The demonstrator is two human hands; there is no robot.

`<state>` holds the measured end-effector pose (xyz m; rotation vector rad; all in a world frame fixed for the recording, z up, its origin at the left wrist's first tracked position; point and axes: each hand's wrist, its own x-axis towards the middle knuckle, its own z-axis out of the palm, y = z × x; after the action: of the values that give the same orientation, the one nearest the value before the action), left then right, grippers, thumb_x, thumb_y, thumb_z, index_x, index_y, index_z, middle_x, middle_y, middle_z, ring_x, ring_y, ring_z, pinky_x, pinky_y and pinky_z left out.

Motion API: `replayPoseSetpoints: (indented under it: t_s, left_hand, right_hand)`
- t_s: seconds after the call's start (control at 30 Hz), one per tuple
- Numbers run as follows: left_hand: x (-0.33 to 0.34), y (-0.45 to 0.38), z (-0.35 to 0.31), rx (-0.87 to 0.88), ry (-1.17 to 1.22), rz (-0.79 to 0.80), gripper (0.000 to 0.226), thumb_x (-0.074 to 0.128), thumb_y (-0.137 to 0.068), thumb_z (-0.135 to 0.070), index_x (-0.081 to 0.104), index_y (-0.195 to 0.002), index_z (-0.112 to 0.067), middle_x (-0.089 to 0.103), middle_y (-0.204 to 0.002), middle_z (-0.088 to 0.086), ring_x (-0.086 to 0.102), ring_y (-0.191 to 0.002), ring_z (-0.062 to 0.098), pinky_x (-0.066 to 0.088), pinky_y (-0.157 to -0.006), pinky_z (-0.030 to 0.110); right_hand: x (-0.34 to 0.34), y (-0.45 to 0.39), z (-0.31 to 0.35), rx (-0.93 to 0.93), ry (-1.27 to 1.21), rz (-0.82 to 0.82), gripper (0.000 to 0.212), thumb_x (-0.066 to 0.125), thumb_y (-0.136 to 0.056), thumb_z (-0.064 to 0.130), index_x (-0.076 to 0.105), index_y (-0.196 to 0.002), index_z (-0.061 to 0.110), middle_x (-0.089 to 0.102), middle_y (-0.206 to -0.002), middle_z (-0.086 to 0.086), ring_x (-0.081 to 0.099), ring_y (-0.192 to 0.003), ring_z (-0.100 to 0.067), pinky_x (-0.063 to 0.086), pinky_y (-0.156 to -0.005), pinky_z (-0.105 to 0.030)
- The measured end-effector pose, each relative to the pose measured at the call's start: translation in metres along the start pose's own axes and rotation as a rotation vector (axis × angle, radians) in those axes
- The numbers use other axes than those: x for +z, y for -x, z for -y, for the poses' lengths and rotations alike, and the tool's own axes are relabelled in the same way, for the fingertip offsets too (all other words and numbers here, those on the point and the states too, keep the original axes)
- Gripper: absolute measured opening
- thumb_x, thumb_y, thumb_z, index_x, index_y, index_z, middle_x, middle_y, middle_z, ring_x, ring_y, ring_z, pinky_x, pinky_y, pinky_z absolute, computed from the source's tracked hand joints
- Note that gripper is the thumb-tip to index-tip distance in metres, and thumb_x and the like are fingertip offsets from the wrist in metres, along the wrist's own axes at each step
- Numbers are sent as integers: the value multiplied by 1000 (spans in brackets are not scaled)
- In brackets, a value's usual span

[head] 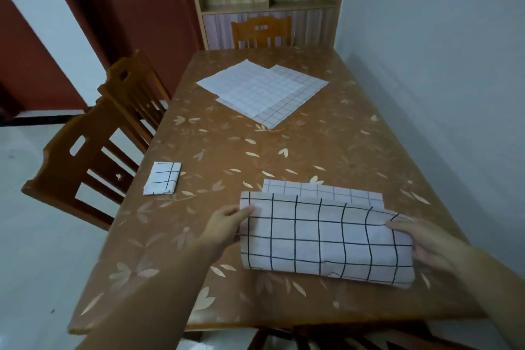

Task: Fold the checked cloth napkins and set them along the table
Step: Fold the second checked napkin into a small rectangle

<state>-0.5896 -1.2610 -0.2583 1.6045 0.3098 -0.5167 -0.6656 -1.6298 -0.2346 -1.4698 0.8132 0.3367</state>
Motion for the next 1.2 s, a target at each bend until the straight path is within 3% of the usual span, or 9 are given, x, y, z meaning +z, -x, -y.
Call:
replayPoseSetpoints:
  t_s: [0.1,0.2,0.4,0.57,0.7,0.8,0.9,1.03,1.2]
  left_hand:
    - [15,-14,14,-103,-56,7,29,77,-81,-34,72,-94,-8,75,-98,11,71,-92,29,58,-85,46]
    - [31,-30,23,-83,-153,-30,19,75,-83,-26,74,-88,-7,75,-93,9,72,-81,22,57,-67,32]
    - [54,-56,23,17,-154,-162,18,72,-86,-28,71,-87,-10,73,-87,4,68,-81,21,49,-62,27]
    - [61,-63,16,-66,-141,-98,29,72,-83,-43,72,-92,-16,73,-87,3,68,-81,17,54,-67,29]
    - [60,-59,23,-125,-186,-16,18,73,-85,-21,71,-97,-8,72,-83,2,67,-66,9,49,-46,14]
    - [57,-69,26,-122,-168,-78,26,76,-82,-27,72,-100,-8,74,-93,9,71,-79,19,58,-64,25]
    - [55,-79,26,-121,-124,-94,49,80,-71,-47,72,-106,-14,75,-100,5,72,-90,25,57,-85,47]
    - [53,-81,28,-185,-137,16,56,84,-68,-36,66,-116,-13,74,-105,5,71,-94,25,58,-78,41]
    - [56,-88,38,-66,-172,-179,50,81,-76,-16,55,-119,-20,70,-105,8,68,-94,25,56,-78,40]
  right_hand:
    - [0,-26,-14,-14,-94,-70,18,62,-88,2,66,-106,3,72,-90,-17,67,-86,-30,53,-74,-40]
    - [-6,-40,-25,-99,-96,-150,23,73,-82,8,66,-104,8,72,-93,-11,69,-87,-30,55,-79,-44]
    - [-20,-57,-43,42,35,39,14,69,-85,8,69,-100,7,75,-92,-13,72,-81,-30,54,-65,-34]
    - [-23,-91,-27,-33,-71,-128,18,72,-85,20,70,-99,10,74,-96,-13,70,-87,-31,53,-87,-51]
    - [-25,-95,-27,41,-75,-13,23,69,-86,33,71,-103,17,76,-97,-6,69,-94,-29,50,-94,-50]
    - [-23,-93,-42,97,-29,86,25,68,-87,18,69,-111,9,74,-102,-12,69,-97,-33,51,-92,-51]
    - [-22,-102,-47,104,-13,-37,23,67,-88,11,67,-111,7,72,-101,-14,68,-91,-31,54,-71,-40]
    - [-17,-113,-43,13,46,-190,22,70,-86,13,68,-107,8,71,-96,-12,67,-86,-30,54,-74,-39]
    - [-11,-116,-51,-98,237,-350,8,70,-84,21,69,-91,18,70,-88,-4,66,-81,-26,56,-77,-41]
